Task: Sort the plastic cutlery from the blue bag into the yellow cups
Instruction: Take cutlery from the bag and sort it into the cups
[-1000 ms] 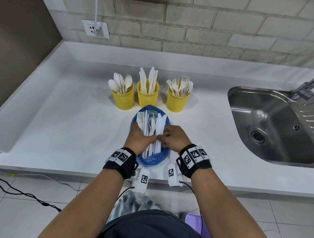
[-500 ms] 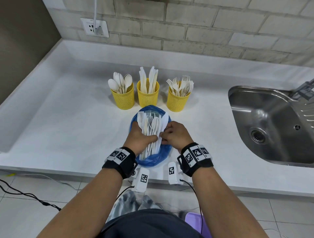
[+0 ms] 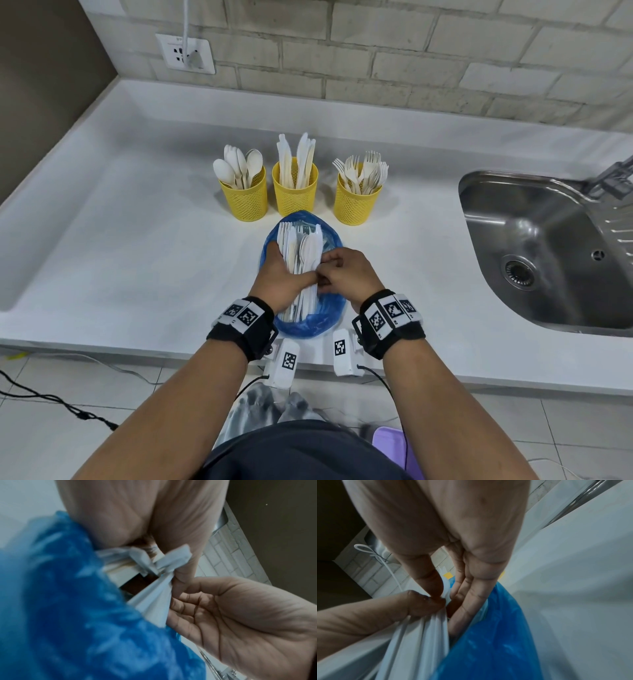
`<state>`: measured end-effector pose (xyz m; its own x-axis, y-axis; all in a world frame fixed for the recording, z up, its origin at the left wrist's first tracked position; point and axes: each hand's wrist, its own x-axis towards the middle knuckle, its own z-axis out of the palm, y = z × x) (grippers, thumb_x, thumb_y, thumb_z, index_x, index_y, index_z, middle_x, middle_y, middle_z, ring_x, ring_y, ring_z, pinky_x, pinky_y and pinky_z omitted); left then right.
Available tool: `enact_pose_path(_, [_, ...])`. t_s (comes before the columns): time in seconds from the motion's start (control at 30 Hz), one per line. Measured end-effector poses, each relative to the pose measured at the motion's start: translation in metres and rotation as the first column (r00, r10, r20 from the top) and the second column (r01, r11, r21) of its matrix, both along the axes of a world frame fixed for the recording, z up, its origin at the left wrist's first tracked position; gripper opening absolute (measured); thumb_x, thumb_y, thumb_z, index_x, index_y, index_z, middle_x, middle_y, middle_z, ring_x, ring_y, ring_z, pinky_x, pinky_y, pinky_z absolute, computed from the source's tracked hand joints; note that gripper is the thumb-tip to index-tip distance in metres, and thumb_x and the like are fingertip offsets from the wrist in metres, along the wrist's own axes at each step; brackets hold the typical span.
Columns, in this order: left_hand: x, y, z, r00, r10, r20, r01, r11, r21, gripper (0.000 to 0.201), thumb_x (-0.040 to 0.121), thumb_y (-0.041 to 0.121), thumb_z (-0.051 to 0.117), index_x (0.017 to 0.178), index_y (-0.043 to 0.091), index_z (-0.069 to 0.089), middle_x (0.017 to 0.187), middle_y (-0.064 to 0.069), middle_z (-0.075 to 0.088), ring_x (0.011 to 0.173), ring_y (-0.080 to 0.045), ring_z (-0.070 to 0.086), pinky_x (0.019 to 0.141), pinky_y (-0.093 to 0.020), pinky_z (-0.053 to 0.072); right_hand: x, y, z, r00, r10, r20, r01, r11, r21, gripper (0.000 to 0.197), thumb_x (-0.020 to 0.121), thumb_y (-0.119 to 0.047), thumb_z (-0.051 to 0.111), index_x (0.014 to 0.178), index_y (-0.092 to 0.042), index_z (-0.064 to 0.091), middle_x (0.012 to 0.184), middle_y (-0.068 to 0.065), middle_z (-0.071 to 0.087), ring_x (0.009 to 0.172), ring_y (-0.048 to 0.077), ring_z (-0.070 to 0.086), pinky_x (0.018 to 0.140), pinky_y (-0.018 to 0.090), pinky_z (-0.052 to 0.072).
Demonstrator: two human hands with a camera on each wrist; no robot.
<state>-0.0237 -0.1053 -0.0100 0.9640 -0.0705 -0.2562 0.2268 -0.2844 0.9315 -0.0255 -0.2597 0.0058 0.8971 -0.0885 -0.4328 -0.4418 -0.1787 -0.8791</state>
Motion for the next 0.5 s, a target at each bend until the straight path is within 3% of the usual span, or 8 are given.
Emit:
enact_pose_path(0.1, [0.0, -0.001, 0.002, 0.999, -0.007, 0.041, 0.006, 1.0, 0.028, 0.073, 0.076, 0.019, 0.089, 0.129, 0.02, 0.038, 0.11, 0.017, 0.058, 0.097, 0.009, 0.056, 0.073, -0.008, 0.043, 0.0, 0.0, 0.002, 1.0, -0.029, 0.007, 0.029, 0.999, 0.033, 0.012, 0.09, 0.002, 0.064, 0.101, -0.004, 0.062, 0.087, 0.016, 0.064, 0.07, 0.026, 0.07, 0.072, 0.046, 0.064])
enact_pose_path(0.17, [0.0, 0.0, 0.003, 0.999, 0.003, 0.053, -0.004, 1.0, 0.018, 0.079, 0.075, 0.021, 0.09, 0.134, 0.019, 0.038, 0.113, 0.014, 0.06, 0.099, 0.002, 0.06, 0.075, -0.011, 0.044, -0.001, -0.001, 0.002, 0.999, -0.044, 0.011, 0.043, 0.998, 0.052, 0.01, 0.091, 0.002, 0.065, 0.096, -0.005, 0.062, 0.085, 0.016, 0.063, 0.068, 0.025, 0.069, 0.073, 0.048, 0.064])
enact_pose_path(0.27, [0.001, 0.001, 0.005, 0.999, -0.008, 0.051, 0.007, 1.0, 0.016, 0.075, 0.074, 0.025, 0.091, 0.134, 0.019, 0.047, 0.117, 0.01, 0.065, 0.104, -0.007, 0.064, 0.08, -0.018, 0.047, -0.002, -0.002, 0.005, 0.998, -0.069, -0.001, 0.069, 0.992, 0.102, 0.011, 0.091, 0.004, 0.064, 0.093, -0.007, 0.061, 0.082, 0.015, 0.061, 0.067, 0.023, 0.068, 0.073, 0.049, 0.064])
enact_pose_path(0.4, [0.002, 0.002, 0.004, 0.997, -0.066, 0.039, 0.066, 0.998, -0.004, 0.049, 0.075, 0.026, 0.09, 0.12, 0.027, 0.069, 0.105, 0.009, 0.077, 0.097, -0.008, 0.073, 0.088, -0.034, 0.058, -0.002, -0.002, 0.009, 0.994, -0.105, -0.035, 0.109, 0.982, 0.153, 0.022, 0.09, 0.003, 0.063, 0.109, -0.007, 0.058, 0.09, 0.016, 0.059, 0.076, 0.028, 0.068, 0.068, 0.048, 0.065])
enact_pose_path(0.5, [0.003, 0.003, 0.002, 0.999, -0.048, -0.012, 0.047, 0.996, -0.074, 0.042, 0.072, 0.025, 0.091, 0.111, 0.029, 0.075, 0.102, 0.007, 0.079, 0.096, -0.013, 0.075, 0.094, -0.045, 0.059, -0.003, -0.002, 0.012, 0.997, -0.073, -0.026, 0.076, 0.984, 0.164, 0.023, 0.09, -0.001, 0.068, 0.109, -0.01, 0.058, 0.091, 0.014, 0.061, 0.075, 0.025, 0.068, 0.07, 0.048, 0.065])
